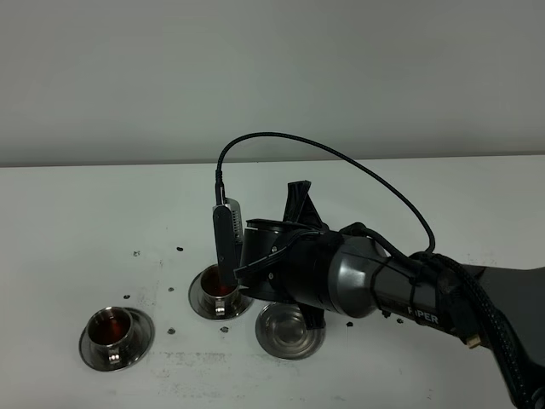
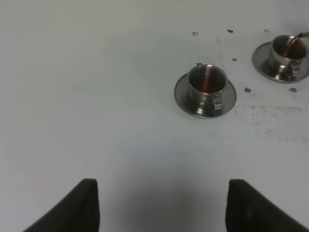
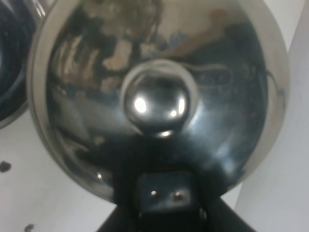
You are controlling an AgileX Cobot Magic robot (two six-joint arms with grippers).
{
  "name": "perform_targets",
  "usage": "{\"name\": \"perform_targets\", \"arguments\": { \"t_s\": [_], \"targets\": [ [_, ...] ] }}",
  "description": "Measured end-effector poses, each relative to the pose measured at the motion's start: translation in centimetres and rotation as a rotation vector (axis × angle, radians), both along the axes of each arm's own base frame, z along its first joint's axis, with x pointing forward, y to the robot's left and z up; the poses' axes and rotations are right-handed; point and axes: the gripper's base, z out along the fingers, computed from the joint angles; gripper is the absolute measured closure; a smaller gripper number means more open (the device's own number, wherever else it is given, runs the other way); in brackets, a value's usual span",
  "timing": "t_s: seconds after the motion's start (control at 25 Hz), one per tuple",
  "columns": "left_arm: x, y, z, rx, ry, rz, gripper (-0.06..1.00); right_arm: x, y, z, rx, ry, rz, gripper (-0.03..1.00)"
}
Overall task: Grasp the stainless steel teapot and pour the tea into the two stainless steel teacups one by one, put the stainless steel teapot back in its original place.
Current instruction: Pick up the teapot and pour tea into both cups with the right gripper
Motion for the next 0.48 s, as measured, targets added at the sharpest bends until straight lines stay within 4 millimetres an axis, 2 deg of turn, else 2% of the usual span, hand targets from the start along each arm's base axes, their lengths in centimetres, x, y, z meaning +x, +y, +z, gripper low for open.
{"name": "perform_targets", "arguments": {
  "t_s": [0.48],
  "targets": [
    [0.00,0.00,0.00,0.001,0.000,0.000,0.33,0.05,-0.04,0.05,-0.006,-0.007,-0.001,0.76]
  ]
}}
